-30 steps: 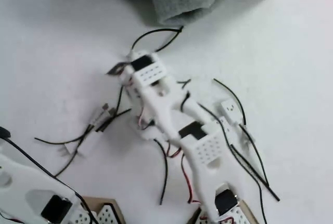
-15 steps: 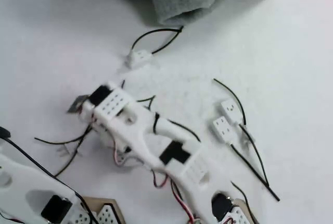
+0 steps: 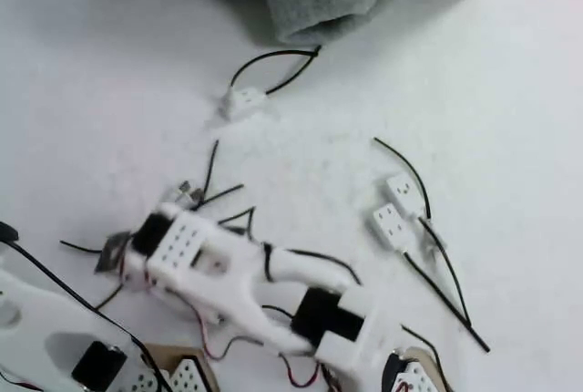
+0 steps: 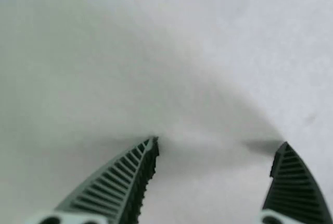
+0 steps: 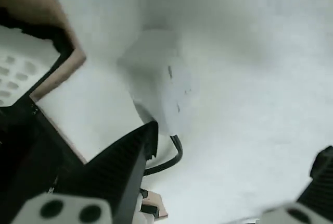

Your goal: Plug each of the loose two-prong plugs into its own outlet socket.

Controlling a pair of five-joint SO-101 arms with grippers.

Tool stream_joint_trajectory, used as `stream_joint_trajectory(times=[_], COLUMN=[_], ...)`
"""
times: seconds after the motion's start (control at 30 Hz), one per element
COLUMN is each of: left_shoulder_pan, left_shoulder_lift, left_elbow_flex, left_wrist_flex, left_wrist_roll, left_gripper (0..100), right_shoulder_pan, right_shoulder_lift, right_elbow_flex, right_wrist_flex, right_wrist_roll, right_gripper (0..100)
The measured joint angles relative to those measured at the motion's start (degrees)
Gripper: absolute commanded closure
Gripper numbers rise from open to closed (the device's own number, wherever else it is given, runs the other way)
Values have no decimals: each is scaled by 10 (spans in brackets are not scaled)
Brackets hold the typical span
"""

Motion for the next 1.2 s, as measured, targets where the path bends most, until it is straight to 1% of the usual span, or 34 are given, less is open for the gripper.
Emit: stream_joint_trajectory(times=[0.13,0.2,0.33,0.43,0.6,0.67,0.83,0.9,1.07,1.2], left_shoulder_pan=[0,0,0,0,0,0,0,0,0,0], left_shoulder_lift=[0,0,0,0,0,0,0,0,0,0], left_elbow_flex=[0,0,0,0,0,0,0,0,0,0], left_wrist_flex=[0,0,0,0,0,0,0,0,0,0], left_wrist_roll=[0,0,0,0,0,0,0,0,0,0], left_gripper=[645,645,645,645,645,645,645,645,645,645], right_shoulder_pan=[-55,-68,-70,-71,-65,-45,28,62,162,211], right_shoulder_lift=[3,3,3,3,3,3,3,3,4,4], right_elbow_flex=[17,21,24,26,52,56,57,57,31,-31], right_wrist_flex=[-10,-11,-11,-14,-61,-85,-135,-156,-158,-91], right_wrist_roll=[0,0,1,23,41,41,40,41,40,40], right_gripper=[551,551,551,552,567,615,772,804,763,714])
